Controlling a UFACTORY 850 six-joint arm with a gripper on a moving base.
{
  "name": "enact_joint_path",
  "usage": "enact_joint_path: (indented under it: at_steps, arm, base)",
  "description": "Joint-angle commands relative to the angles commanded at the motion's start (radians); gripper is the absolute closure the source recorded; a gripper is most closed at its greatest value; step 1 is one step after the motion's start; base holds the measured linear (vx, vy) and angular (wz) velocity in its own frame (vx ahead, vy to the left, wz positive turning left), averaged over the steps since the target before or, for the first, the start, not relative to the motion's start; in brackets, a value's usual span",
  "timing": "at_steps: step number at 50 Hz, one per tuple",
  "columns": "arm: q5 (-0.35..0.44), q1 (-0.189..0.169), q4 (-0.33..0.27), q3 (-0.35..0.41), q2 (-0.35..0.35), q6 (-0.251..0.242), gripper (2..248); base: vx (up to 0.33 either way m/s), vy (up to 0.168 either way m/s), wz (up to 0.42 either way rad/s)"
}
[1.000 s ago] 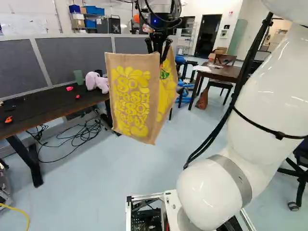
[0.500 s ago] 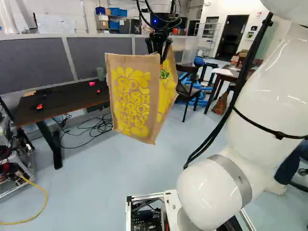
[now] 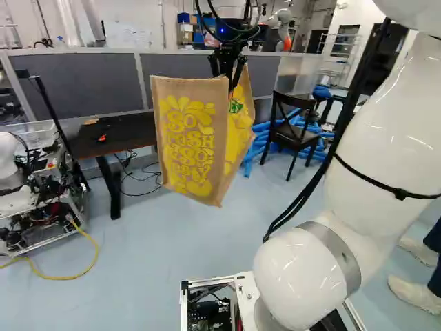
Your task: Pick up the bag on the ground and place it on the table
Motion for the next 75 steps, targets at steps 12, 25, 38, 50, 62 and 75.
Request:
enact_joint_path:
  at_steps: [12,25,38,50,62,75]
  arm:
    - [0.000,0.000,0.000,0.000,0.000,0.000,228]
    - [0.000,0.000,0.000,0.000,0.000,0.000,228]
    - [0.000,0.000,0.000,0.000,0.000,0.000,228]
    - [0.000,0.000,0.000,0.000,0.000,0.000,228]
    - [0.000,0.000,0.000,0.000,0.000,0.000,228]
    - [0.000,0.000,0.000,0.000,0.000,0.000,228]
  base:
    - [0.031,0.042,0.187]
    - [0.029,0.007,0.023]
    - [0.081,0.003,0.006]
    - [0.113,0.003,0.005]
    - [0.122,0.011,0.042]
    - [0.137,0.067,0.146]
